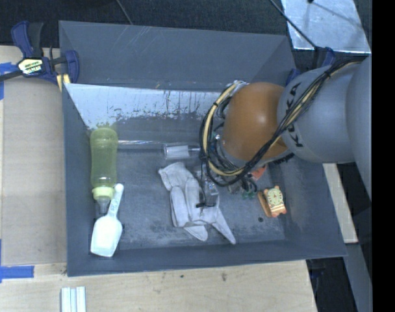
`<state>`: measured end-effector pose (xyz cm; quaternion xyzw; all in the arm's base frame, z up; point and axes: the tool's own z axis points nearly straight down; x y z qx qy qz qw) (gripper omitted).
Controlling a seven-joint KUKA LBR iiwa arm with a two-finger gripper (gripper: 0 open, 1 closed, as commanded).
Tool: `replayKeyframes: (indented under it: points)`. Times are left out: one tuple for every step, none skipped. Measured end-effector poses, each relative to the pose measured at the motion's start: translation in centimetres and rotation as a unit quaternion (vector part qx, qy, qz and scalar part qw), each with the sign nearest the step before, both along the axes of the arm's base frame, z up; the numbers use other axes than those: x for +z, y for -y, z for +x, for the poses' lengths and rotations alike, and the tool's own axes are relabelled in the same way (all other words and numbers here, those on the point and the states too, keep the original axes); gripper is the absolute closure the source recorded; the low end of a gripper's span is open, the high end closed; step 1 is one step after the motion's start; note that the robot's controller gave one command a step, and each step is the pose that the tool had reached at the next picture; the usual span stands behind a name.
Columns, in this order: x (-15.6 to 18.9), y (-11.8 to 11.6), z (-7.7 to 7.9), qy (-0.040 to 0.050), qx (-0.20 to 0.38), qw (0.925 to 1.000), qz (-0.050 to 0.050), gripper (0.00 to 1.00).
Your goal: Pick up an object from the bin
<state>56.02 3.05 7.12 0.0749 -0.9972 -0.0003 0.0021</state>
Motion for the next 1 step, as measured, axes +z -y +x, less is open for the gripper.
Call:
replayKeyframes:
  points:
    - [0.0,0.0,0.0,0.0,0.0,1.0,0.0,1.0]
